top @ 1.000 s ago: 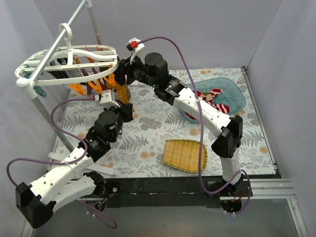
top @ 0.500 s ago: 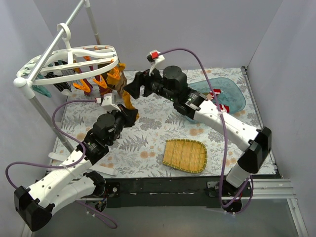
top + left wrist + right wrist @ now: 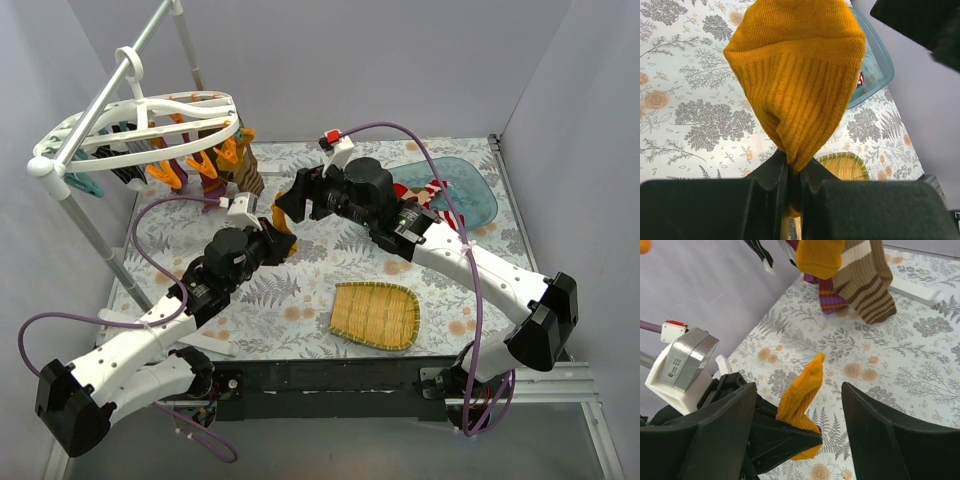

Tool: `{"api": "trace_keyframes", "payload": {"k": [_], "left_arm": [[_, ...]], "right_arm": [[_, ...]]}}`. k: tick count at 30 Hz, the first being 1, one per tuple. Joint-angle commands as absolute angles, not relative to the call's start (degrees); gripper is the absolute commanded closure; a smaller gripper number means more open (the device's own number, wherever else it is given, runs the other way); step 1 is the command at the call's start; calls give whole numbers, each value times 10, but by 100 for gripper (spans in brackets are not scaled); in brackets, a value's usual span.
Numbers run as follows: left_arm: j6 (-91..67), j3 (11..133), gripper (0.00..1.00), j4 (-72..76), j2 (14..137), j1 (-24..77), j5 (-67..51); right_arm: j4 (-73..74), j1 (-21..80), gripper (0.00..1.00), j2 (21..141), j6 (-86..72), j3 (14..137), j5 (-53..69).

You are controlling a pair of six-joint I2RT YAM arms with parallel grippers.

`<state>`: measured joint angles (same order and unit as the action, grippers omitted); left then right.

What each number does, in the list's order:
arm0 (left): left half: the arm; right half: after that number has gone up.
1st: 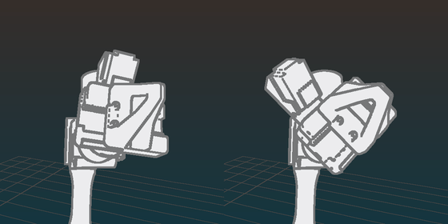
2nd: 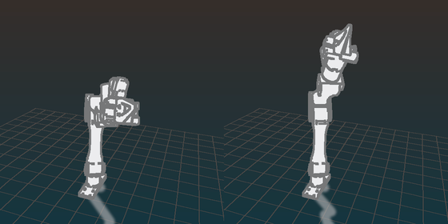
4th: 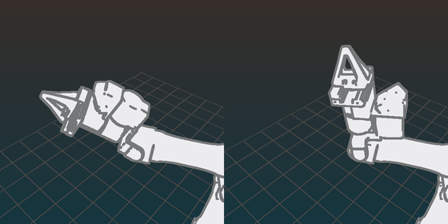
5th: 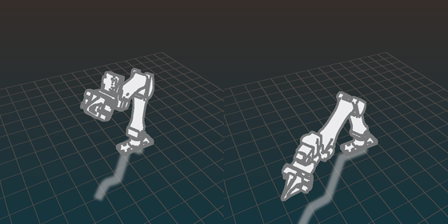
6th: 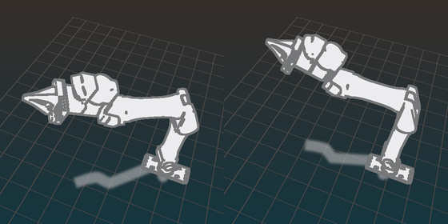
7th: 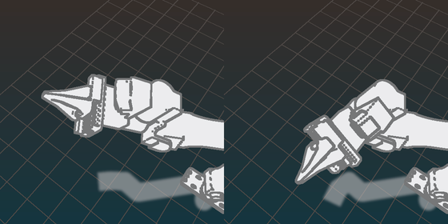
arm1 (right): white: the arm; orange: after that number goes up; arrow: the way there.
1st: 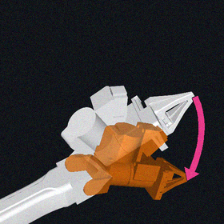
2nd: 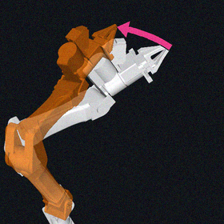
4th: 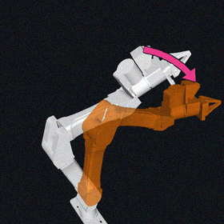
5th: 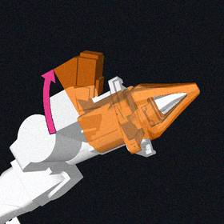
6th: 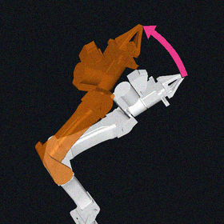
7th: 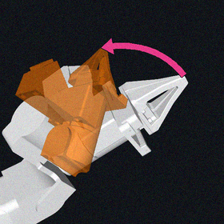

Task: Remove the socks clipped to the hanger
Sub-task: Remove the sock from the hanger, then place the sock in the bin.

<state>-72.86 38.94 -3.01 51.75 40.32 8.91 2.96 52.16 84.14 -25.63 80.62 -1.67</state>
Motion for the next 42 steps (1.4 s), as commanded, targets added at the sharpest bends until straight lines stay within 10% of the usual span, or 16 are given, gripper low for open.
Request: {"api": "trace_keyframes", "payload": {"k": [1,17,21,23,29,42], "left_arm": [[-715,391,100,-6,533,407,74],[-709,407,100,21,570,419,67],[-709,411,100,26,583,422,57],[-709,413,100,29,587,424,55],[-711,435,58,28,599,426,39],[-722,475,23,-43,582,426,50]], "right_arm": [[25,523,28,829,-257,798,-63],[55,523,41,862,-277,803,-69],[52,523,57,860,-280,795,-73],[57,523,85,858,-280,797,-86],[80,519,99,851,-262,809,-138],[99,328,99,755,-244,755,-149]]}}
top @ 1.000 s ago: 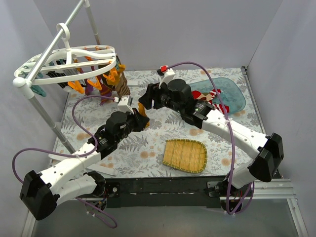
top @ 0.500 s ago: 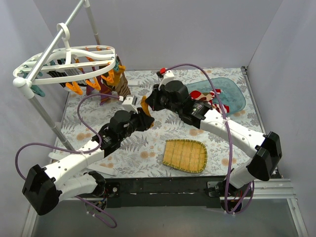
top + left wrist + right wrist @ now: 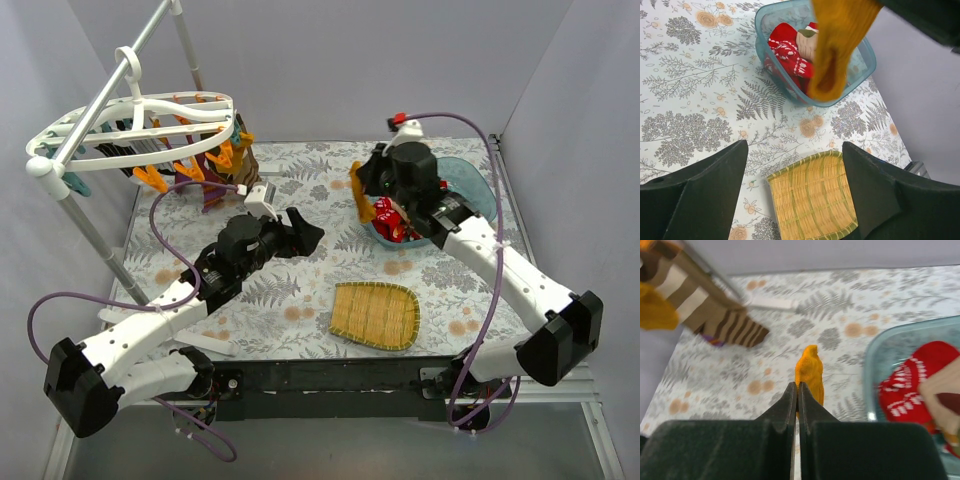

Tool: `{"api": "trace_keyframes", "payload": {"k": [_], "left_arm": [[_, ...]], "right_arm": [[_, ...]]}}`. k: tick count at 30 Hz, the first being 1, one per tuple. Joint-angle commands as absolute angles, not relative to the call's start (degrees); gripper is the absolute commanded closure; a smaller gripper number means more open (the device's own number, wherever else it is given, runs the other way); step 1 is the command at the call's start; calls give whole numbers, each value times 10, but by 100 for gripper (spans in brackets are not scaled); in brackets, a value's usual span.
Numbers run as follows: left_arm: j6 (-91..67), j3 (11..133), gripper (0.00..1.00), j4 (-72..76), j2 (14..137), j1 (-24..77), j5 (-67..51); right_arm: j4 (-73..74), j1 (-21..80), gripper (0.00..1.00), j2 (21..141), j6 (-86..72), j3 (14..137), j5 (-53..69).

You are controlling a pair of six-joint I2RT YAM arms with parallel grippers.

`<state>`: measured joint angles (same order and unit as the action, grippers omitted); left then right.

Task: Remove the socks clipped to the hanger
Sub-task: Place the sock in the bin.

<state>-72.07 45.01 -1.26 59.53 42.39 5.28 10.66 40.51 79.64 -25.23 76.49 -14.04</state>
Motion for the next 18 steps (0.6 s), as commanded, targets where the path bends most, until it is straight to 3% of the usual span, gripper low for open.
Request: {"api": "trace_keyframes", "payload": {"k": [1,8,18], "left_arm": [[-722,475,23,-44,582,426,47],[-736,469,23,-43,575,426,21],[-745,446,23,-35,557,426,7]], "right_arm": [[103,309,99,753,-243,756,-138],[119,144,99,752,-226,749,-166],[64,45,99,871,-214,686,-214]]}}
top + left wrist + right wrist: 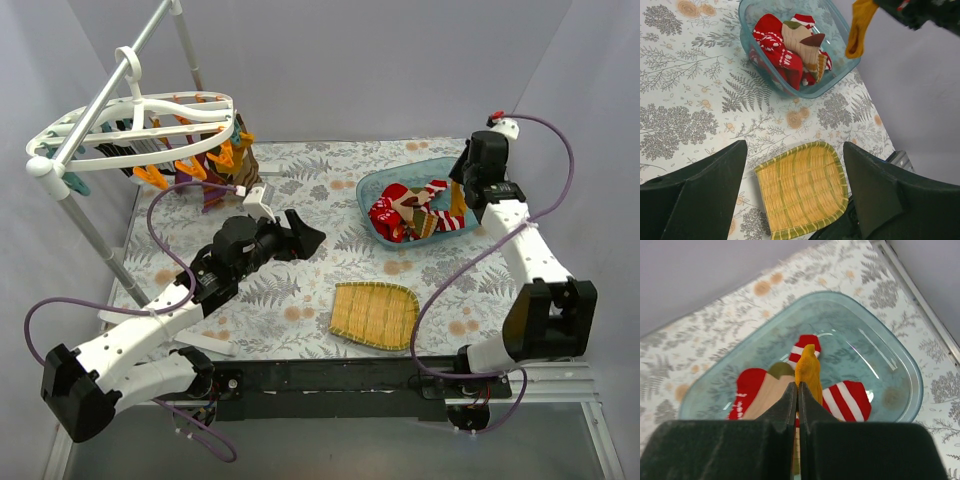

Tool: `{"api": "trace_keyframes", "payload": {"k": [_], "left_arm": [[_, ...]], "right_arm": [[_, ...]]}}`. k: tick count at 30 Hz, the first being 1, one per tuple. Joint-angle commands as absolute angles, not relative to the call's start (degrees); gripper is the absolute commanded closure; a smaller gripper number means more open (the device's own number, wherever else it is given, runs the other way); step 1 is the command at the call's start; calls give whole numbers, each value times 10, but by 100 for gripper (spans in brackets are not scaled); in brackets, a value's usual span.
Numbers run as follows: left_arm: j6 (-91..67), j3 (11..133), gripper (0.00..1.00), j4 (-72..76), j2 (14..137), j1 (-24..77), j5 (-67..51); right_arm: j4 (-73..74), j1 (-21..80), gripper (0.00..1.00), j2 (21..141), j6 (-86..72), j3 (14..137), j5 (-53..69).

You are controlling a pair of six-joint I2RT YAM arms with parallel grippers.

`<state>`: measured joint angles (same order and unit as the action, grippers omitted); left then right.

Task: Remove the socks clipped to the hanger
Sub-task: Place the sock in the bin.

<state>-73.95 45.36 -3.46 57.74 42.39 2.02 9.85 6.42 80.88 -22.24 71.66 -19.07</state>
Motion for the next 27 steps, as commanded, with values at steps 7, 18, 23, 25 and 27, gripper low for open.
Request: {"api": "trace_keyframes", "payload": {"k": [7,18,23,25,27], "left_arm": [[-741,449,20,-41,548,426,4],[-745,439,17,-76,520,426,54],[-788,404,16,-95,509,426,89],[-819,387,16,-100,505,426,94],[-840,355,16,-102,498,426,96]], "right_arm": [[118,20,45,1010,-231,738,-160],[212,20,22,943,-214,820,-127],[121,73,22,882,-197,795,-4],[64,115,22,873,-197,778,82],[-28,151,21,871,-189,756,121]]}}
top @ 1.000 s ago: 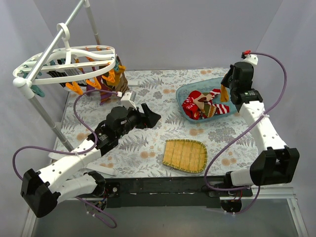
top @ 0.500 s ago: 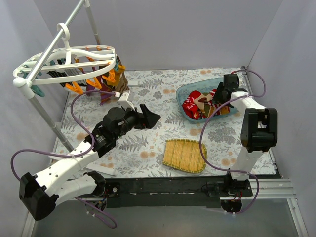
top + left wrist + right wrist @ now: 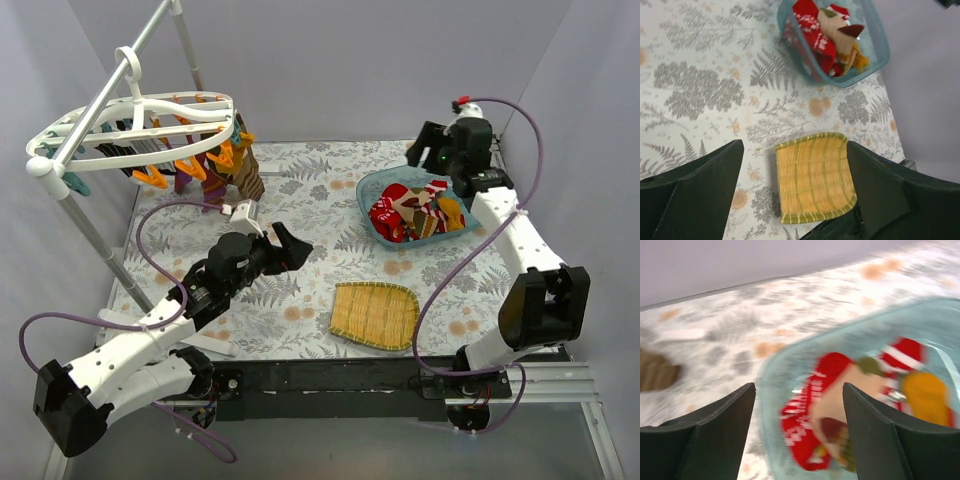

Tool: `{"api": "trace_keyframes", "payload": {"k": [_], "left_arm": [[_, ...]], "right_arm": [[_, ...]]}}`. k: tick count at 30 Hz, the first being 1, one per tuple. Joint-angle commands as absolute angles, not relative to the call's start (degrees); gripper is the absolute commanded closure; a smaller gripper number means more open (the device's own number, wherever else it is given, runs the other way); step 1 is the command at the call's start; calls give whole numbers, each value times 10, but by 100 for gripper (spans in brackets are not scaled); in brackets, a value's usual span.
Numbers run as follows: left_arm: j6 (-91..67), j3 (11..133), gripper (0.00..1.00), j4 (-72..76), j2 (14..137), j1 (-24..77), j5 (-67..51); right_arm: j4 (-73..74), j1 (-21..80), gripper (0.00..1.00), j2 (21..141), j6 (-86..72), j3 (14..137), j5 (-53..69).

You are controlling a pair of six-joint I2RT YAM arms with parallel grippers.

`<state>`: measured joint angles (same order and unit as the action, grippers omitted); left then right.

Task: Remove the socks clipped to the hanger
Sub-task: Place the sock in the bin, then remove the sock from the hanger.

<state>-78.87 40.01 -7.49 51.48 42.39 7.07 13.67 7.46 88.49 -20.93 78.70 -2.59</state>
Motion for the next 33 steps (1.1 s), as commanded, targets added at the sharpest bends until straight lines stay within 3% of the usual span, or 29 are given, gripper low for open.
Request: {"api": "trace_keyframes", "payload": {"k": [1,8,20,33], "left_arm": [[-860,345,16,-103,495,426,97],[-909,281,16,-127,476,426,97],[-911,265,14,-189,424,426,131],[-896,287,13,-207,412,426,136]], "right_arm": [[-45,188,21,877,-183,758,129],[-142,312,21,1010,-149,873,159],[-264,397,18,1157,-188,1062,215],[-177,432,20,1237,-154,1231,211]]}}
